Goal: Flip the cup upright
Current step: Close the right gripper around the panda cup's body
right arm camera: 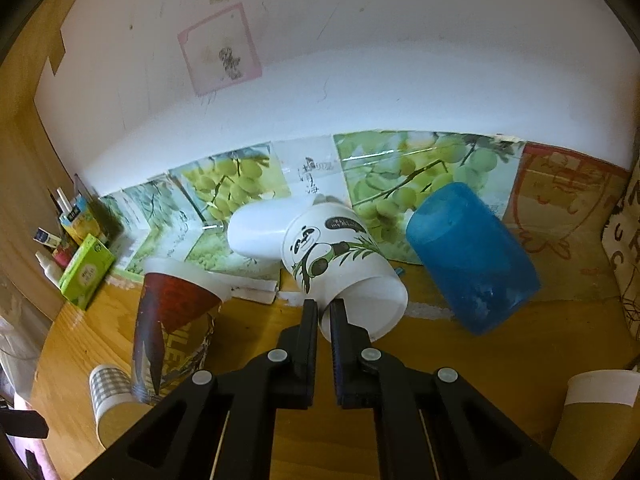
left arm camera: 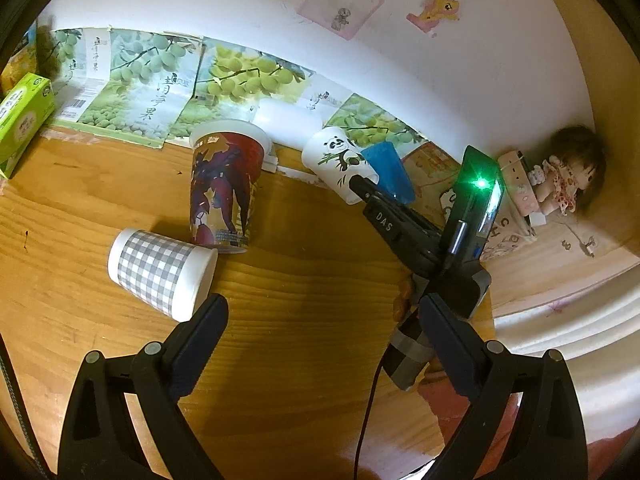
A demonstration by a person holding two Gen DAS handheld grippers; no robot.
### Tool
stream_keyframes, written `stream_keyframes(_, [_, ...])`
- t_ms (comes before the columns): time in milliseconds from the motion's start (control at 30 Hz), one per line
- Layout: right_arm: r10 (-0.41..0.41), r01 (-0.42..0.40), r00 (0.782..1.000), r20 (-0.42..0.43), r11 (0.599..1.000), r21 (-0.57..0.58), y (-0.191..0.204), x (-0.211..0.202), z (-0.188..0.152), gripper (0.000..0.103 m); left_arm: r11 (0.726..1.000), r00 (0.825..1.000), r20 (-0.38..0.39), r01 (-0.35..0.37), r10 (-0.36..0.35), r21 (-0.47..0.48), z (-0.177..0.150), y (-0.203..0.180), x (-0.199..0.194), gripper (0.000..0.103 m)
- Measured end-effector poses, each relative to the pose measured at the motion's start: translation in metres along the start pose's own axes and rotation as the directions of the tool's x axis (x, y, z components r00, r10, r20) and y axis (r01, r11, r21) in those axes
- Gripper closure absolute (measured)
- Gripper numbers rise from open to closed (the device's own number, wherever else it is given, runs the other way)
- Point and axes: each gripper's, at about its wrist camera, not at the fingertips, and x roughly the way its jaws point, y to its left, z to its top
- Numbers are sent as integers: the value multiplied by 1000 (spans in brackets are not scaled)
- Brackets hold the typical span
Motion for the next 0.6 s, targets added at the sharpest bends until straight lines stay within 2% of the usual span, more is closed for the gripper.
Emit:
stream_keyframes(67, [-7, 7, 1000, 1, 1000, -6, -1, -2, 2, 91, 1000, 1000, 2, 1, -1, 1, -2, 0, -1, 6])
stream_keyframes(100, [-15, 15, 1000, 4, 1000, -11, -1, -3, 3, 83, 1000, 1000, 3, 1, -1, 1, -3, 0, -1, 6])
stream_keyframes(167, [-13, 14, 1000, 13, 1000, -26, -1, -8, 5, 76, 1000, 1000, 4, 3, -3, -4, -5, 1, -1, 6])
stream_keyframes(233, [-9, 10, 1000, 20, 999, -37, 0, -12, 7, 75, 1000, 1000, 5, 7, -7, -9, -6, 1, -1, 6])
stream_keyframes(267, [-5, 6, 1000, 24, 999, -41, 0, -14, 8, 70, 1000, 1000, 6, 7, -7, -9, -7, 2, -1, 6])
stream_keyframes(400, [-14, 18, 999, 50, 998, -63, 1, -21, 11, 44, 1000, 1000, 5, 9, -9, -13, -8, 2, -1, 6])
stream_keyframes(533, [-30, 33, 999, 32, 997, -70, -4, -16, 14, 35, 1000, 1000, 12, 11, -10, -14, -9, 2, -2, 6])
stream_keyframes(600, [-46, 47, 999, 20, 995, -87, -6, -11, 15, 35, 1000, 1000, 16, 9, -9, -15, -10, 2, -3, 6])
